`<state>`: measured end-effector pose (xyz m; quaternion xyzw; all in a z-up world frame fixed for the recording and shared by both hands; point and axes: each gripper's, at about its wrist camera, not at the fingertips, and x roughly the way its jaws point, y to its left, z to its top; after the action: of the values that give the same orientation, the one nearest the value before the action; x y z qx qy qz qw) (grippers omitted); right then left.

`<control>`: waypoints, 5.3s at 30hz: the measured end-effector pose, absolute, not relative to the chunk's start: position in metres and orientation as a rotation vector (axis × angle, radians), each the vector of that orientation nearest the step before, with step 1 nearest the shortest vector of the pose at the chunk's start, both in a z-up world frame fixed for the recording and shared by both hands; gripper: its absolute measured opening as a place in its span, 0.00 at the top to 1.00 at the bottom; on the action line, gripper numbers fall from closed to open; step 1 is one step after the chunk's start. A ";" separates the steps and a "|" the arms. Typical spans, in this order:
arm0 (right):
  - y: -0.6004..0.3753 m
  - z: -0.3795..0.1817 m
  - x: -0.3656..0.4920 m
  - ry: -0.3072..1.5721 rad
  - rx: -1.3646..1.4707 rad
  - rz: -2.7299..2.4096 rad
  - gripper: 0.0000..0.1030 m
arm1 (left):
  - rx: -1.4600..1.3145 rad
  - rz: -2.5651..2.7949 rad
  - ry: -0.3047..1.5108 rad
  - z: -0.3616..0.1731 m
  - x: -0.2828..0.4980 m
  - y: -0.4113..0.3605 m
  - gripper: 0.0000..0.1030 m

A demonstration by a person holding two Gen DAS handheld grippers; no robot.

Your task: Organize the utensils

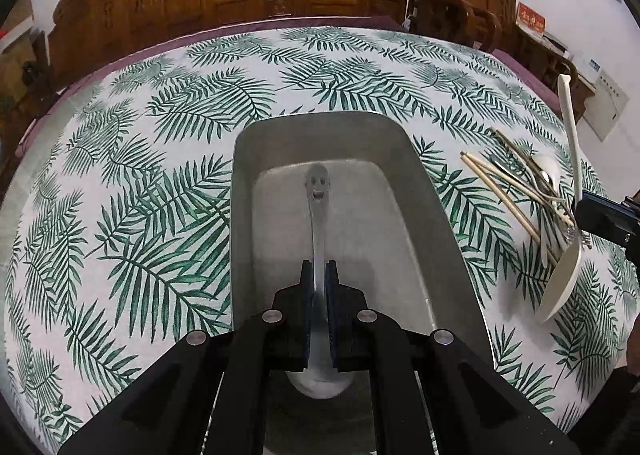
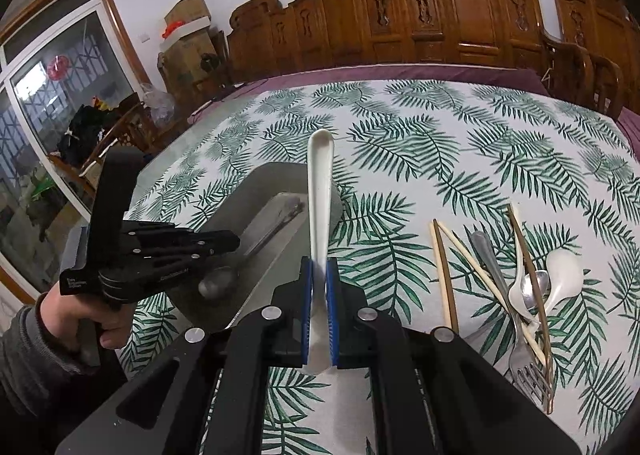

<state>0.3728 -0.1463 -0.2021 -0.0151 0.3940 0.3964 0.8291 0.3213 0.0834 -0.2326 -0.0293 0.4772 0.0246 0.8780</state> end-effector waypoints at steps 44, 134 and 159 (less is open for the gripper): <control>-0.099 -0.199 0.371 0.853 -0.066 0.773 0.85 | -0.125 0.002 0.789 -0.171 0.282 0.099 0.95; -0.339 -0.236 0.413 0.788 0.011 0.518 0.97 | -0.006 -0.197 0.850 -0.201 0.315 -0.116 0.54; -0.384 -0.242 0.423 0.796 0.152 0.474 0.97 | 0.001 -0.097 1.087 -0.248 0.404 -0.205 0.66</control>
<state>0.4228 -0.3837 -0.2422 0.0733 0.3837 0.2285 0.8917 0.4044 -0.2052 -0.2478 0.0007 0.5168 -0.0464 0.8549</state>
